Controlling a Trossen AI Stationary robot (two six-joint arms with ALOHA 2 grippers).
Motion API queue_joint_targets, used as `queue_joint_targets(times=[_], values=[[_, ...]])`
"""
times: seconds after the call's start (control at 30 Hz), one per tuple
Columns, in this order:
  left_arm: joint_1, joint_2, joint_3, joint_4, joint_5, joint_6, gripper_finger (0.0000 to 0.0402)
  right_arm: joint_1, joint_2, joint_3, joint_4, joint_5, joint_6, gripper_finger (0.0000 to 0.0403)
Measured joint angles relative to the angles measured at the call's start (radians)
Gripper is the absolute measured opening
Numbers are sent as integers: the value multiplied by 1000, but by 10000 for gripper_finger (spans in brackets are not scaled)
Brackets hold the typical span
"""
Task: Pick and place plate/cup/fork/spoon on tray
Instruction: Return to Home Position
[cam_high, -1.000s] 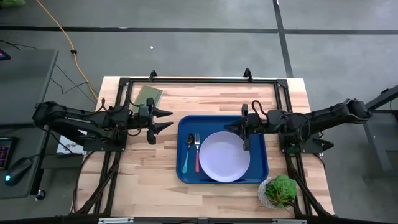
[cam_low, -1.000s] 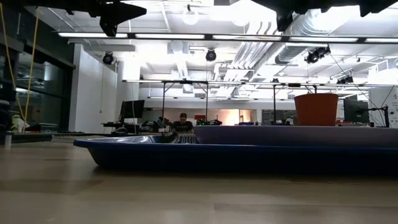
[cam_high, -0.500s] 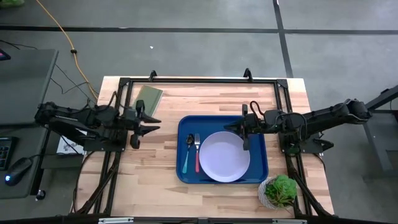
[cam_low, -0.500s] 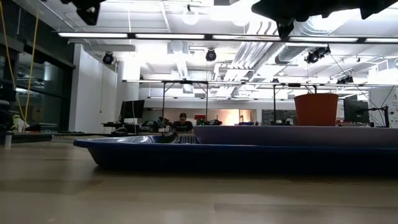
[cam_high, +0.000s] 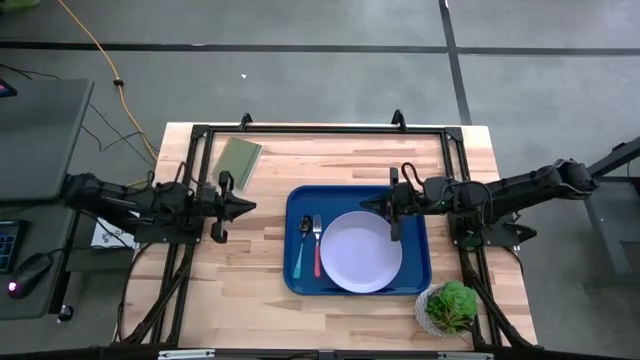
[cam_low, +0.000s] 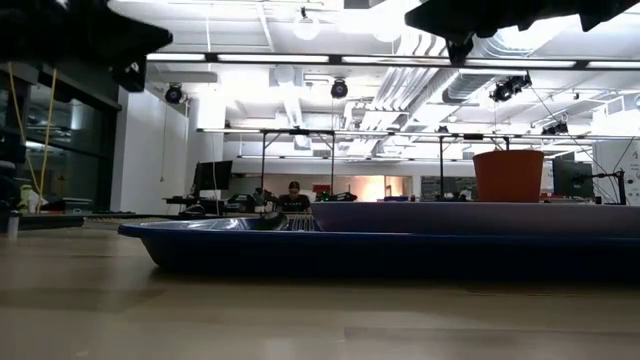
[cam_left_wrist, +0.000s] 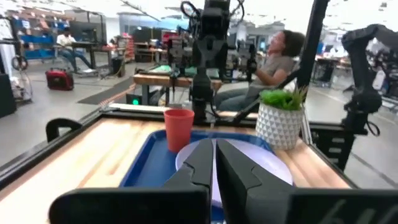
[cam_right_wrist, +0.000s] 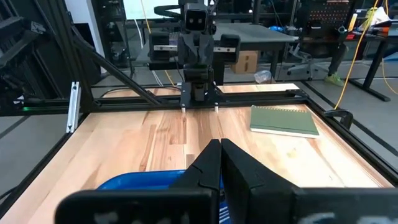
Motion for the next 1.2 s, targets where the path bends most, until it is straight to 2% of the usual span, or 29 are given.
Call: queue_joint_targets(times=[0.2,0.3,0.5,0.67,0.83,0.9,1.07,1.2], values=[[37,0,-72,6,20,11,0,0,0,0,-34,0,29,0],[40,-1,-134,83,18,33,0,0,0,0,-54,0,55,0],[41,-18,-128,65,-3,91,0,0,0,0,-77,-1,89,0],[80,-102,-128,0,0,115,0,0,0,0,-93,-5,114,0],[146,-229,-128,-198,81,62,0,0,0,0,-102,-9,124,0],[166,-261,-128,-188,149,55,0,0,0,0,-102,-9,115,0],[197,-294,-128,-203,188,46,0,0,0,0,-116,-35,115,0],[199,-285,-128,-203,190,47,0,-4,-47,0,-214,-47,135,0]])
